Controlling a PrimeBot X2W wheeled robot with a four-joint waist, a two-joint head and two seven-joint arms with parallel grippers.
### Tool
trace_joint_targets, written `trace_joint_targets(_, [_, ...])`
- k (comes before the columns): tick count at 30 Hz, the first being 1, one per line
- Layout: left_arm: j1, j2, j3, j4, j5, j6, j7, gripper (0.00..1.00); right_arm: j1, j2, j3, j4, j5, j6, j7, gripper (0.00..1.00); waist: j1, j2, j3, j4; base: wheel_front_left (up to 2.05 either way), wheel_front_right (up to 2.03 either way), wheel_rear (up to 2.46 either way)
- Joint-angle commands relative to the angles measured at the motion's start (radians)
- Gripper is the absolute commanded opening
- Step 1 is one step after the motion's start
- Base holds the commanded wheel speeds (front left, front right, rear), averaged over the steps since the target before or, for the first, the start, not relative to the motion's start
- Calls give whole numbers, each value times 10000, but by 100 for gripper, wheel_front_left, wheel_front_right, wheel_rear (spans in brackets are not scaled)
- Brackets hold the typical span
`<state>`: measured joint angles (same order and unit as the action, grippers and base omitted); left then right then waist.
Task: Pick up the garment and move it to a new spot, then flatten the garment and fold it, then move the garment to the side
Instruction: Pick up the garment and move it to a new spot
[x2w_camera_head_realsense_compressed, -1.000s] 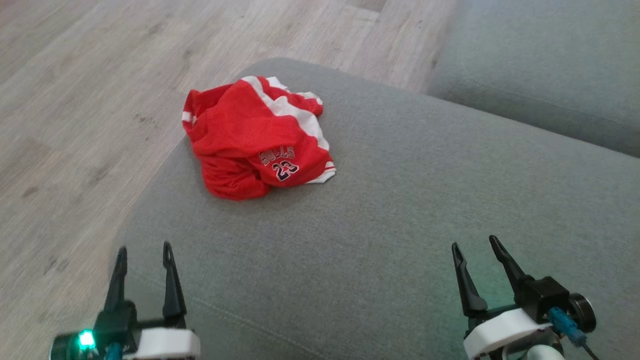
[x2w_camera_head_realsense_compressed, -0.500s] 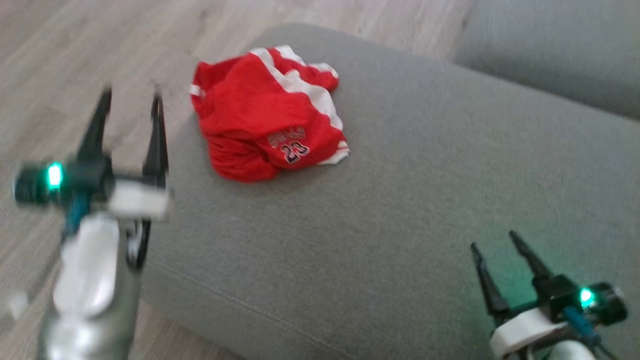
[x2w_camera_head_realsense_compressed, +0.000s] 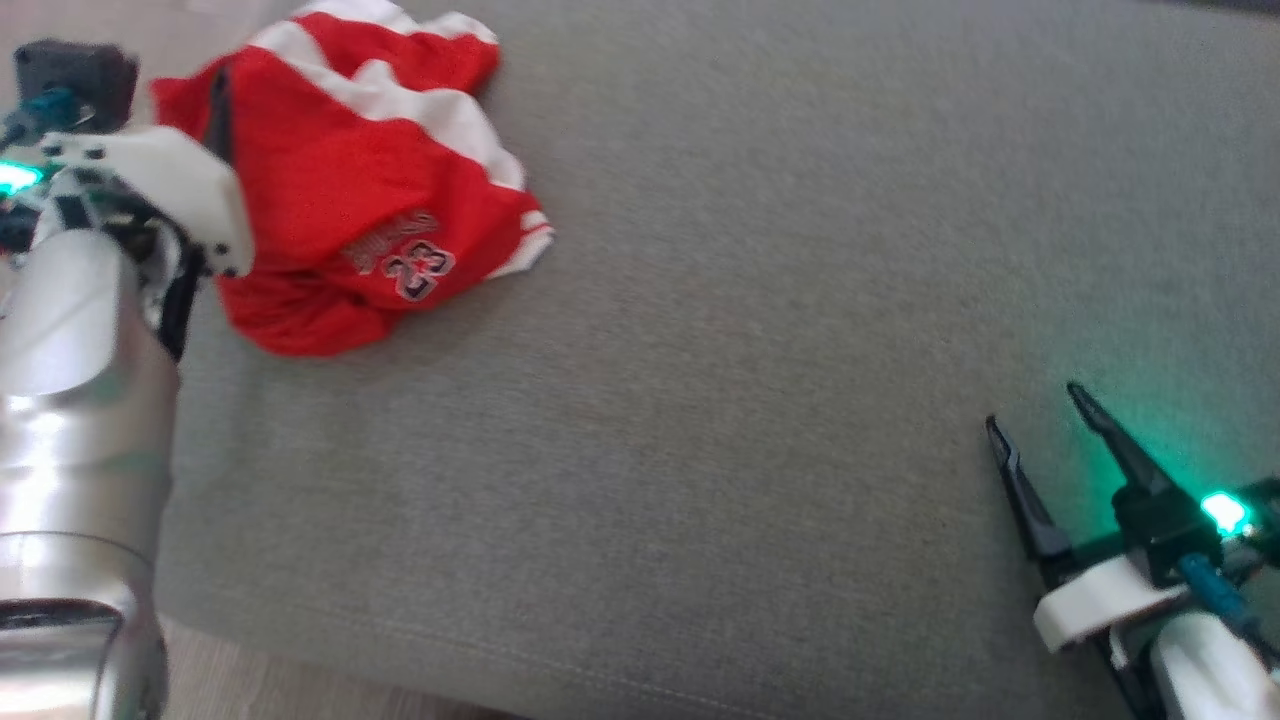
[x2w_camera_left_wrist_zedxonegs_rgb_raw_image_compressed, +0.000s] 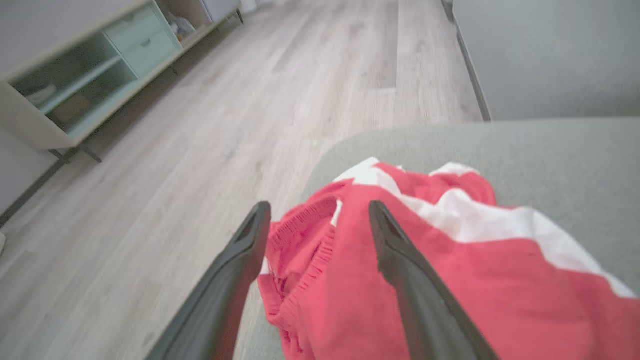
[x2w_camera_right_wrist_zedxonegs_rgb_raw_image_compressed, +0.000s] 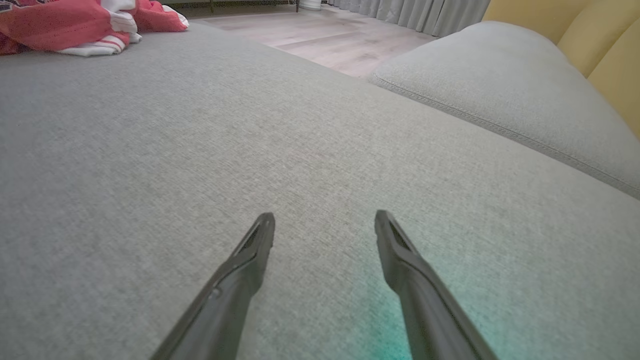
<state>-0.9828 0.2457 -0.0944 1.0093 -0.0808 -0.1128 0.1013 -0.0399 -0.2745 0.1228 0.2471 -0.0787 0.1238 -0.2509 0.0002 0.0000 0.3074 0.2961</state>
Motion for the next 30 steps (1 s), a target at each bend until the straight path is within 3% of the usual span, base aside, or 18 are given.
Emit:
trace_joint_targets(1, [-499, 704, 319, 125, -112, 56, 232, 100, -243, -255, 178, -345, 91, 69, -109, 100, -2, 0, 566, -522, 0, 0, 0])
trace_joint_targets(7, [-752, 819, 503, 1146, -554, -49, 620, 100, -397, -339, 109, -420, 119, 69, -109, 100, -2, 0, 900, -688, 0, 0, 0])
trace_joint_targets(8, [-773, 770, 586, 1335, -742, -80, 762, 40, -415, -324, 74, -424, 118, 69, -109, 100, -2, 0, 917, -685, 0, 0, 0])
trace_joint_targets(9, [-811, 719, 665, 1476, -933, -108, 865, 0, -422, -299, 45, -423, 112, 69, -109, 100, -2, 0, 925, -673, 0, 0, 0])
trace_joint_targets(14, [-1156, 570, 560, 1321, -1456, -169, 290, 0, -368, -111, 120, -273, 108, 69, -109, 100, -2, 0, 596, -561, 0, 0, 0])
trace_joint_targets(20, [-1749, 577, -895, 62, -2080, -175, -349, 0, -436, 457, 263, -46, 231, 69, -109, 100, -2, 0, -622, -850, 0, 0, 0])
trace_joint_targets(25, [-2183, 774, -2360, -1462, -3050, -176, -172, 0, -283, 1089, 411, 114, 293, 69, -109, 100, -2, 0, -1781, -1589, 0, 0, 0])
trace_joint_targets(30, [-2403, 1184, -3522, -2835, -3871, -177, 109, 0, 15, 1627, 435, 167, 334, 69, -109, 100, -2, 0, -2687, -2798, 0, 0, 0])
